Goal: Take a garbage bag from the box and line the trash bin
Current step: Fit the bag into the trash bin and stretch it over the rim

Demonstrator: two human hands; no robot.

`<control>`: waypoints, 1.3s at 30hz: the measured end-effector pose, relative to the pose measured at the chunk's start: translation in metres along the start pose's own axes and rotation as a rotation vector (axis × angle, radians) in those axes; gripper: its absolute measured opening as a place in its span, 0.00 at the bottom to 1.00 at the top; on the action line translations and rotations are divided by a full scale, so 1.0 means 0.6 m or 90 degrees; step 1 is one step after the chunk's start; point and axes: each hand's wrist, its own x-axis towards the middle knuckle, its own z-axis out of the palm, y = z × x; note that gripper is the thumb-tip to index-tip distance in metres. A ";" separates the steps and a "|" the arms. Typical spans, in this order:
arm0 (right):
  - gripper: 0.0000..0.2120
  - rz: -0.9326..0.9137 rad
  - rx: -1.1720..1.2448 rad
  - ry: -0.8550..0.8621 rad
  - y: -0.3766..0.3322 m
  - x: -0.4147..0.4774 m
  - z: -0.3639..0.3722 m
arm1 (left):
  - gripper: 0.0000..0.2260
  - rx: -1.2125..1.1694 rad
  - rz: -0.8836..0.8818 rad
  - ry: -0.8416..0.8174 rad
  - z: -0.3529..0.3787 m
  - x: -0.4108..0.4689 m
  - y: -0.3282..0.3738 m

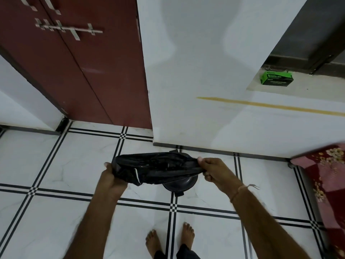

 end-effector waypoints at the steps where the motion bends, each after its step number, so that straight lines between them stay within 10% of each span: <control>1: 0.16 0.055 0.079 0.032 -0.003 0.006 -0.011 | 0.26 -0.013 0.003 0.014 -0.009 0.009 0.005; 6: 0.16 0.130 0.390 0.140 -0.069 0.041 0.024 | 0.22 0.019 -0.019 0.052 0.047 0.009 0.008; 12: 0.08 -0.758 -0.105 0.349 -0.212 -0.034 0.101 | 0.15 0.200 0.482 -0.119 0.195 -0.075 0.034; 15: 0.10 -0.275 -0.415 0.143 0.027 0.017 0.072 | 0.18 0.324 0.249 -0.025 0.076 -0.004 -0.069; 18: 0.20 -0.061 -0.270 0.113 0.135 0.054 0.019 | 0.24 0.221 0.013 0.053 -0.011 0.055 -0.083; 23: 0.24 -0.062 -0.008 0.061 0.078 0.065 0.014 | 0.18 0.214 0.040 0.017 0.037 0.014 -0.053; 27: 0.09 -0.166 -0.263 0.178 0.057 0.060 0.004 | 0.20 0.509 0.210 0.029 0.019 0.036 -0.057; 30: 0.10 -0.137 -0.453 0.251 0.050 0.051 -0.015 | 0.22 0.412 0.158 -0.009 -0.008 0.030 -0.045; 35: 0.15 -0.003 0.047 0.123 0.050 0.009 0.006 | 0.25 0.283 0.043 -0.089 -0.025 0.008 -0.043; 39: 0.15 0.099 0.230 0.091 0.040 -0.013 0.021 | 0.32 0.640 0.130 -0.176 -0.031 0.017 -0.055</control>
